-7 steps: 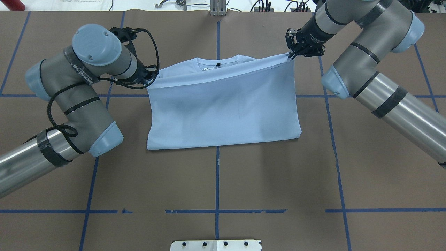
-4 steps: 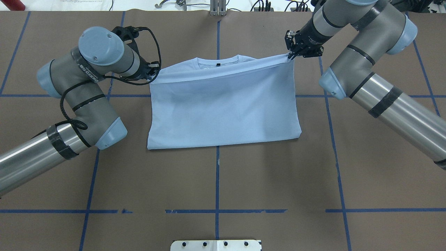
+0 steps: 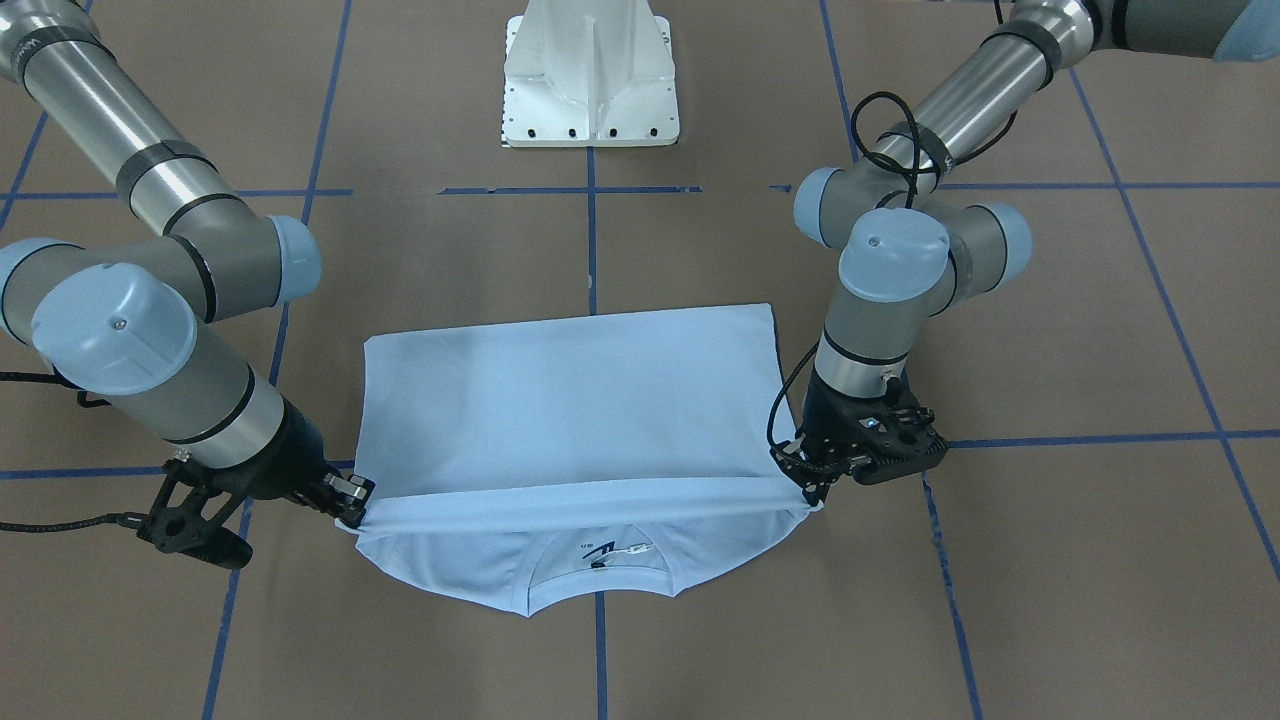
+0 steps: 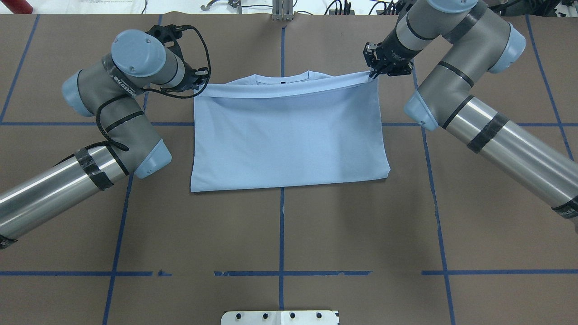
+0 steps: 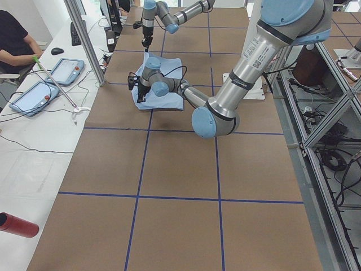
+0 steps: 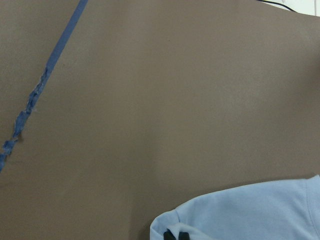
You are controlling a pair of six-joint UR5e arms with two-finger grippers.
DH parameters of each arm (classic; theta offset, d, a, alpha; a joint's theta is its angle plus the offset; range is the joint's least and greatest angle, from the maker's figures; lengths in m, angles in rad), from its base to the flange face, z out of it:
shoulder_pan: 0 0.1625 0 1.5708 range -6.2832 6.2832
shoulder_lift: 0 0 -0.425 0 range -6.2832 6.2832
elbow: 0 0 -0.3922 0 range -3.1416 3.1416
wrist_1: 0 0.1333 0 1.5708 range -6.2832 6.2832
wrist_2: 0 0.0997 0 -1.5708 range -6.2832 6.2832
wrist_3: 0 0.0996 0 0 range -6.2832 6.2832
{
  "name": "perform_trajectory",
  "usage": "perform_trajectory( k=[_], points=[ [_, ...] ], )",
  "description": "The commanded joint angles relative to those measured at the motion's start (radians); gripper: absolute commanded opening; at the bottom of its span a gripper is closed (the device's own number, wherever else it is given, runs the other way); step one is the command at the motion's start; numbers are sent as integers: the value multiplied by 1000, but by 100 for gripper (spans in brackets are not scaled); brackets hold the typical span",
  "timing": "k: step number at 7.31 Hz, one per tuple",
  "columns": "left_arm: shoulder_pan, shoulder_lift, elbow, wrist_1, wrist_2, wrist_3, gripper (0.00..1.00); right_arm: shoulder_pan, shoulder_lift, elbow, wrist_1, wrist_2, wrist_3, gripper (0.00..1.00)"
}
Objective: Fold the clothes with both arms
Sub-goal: 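Lay the hem down along the collar and open both grippers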
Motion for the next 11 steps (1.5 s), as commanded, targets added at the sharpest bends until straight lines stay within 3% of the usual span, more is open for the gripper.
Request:
perform_trajectory(
  k=[1, 7, 8, 9, 10, 11],
  points=[
    [-2, -12, 35, -19, 20, 0, 0, -1, 5, -8, 0, -12, -1, 0],
    [6, -36, 48, -37, 20, 2, 0, -16, 5, -7, 2, -12, -1, 0],
    [6, -36, 50, -37, 20, -1, 20, -18, 4, -7, 2, -14, -3, 59],
    [6, -35, 52, -36, 20, 8, 82, -21, 5, -7, 2, -21, -4, 100],
    [4, -42, 52, -27, 20, 6, 100, -21, 4, -8, 0, -21, -6, 100],
    [4, -45, 52, -24, 17, 8, 100, -21, 1, 3, 2, -17, -9, 100]
  ],
)
